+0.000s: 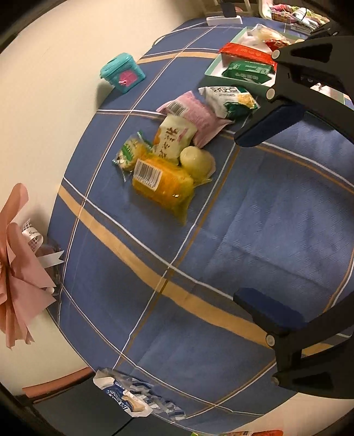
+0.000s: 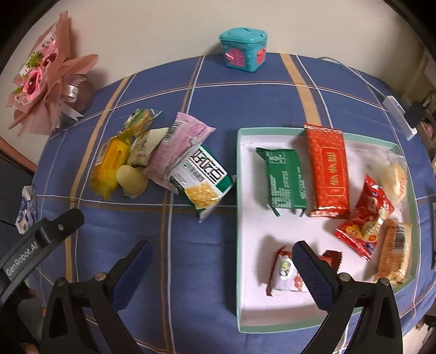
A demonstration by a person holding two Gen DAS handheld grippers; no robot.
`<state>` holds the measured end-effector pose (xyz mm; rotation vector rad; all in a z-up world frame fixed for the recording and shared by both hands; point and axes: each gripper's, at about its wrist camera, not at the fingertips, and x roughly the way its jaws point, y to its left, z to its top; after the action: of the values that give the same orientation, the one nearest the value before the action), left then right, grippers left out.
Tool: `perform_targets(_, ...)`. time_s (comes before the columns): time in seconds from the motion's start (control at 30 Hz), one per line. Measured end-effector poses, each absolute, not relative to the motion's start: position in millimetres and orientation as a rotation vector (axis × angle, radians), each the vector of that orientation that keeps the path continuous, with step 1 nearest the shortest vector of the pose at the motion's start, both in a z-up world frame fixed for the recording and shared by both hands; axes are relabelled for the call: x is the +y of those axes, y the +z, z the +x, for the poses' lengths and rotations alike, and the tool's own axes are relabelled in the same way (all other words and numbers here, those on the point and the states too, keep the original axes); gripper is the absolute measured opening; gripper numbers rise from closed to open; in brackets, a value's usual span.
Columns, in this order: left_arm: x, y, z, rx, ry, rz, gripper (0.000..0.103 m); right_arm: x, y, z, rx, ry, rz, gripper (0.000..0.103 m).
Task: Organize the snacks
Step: 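Withdraw both tools from the tray back toward the snack pile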
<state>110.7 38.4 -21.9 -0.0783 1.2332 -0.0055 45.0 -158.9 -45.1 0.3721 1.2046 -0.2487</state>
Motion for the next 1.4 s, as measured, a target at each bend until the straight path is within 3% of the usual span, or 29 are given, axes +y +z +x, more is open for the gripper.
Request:
perform_targets(0.6,35,-26,153,1.205,-0.047,-0.044,0.103,-171,-39,77,1.088,-0.21,0.351,0.103)
perform_targets(1.4,27,-55,198,1.221,-0.086,-0.036,0.103,-158,-74,118,1.095,-0.105,0.236,0.103)
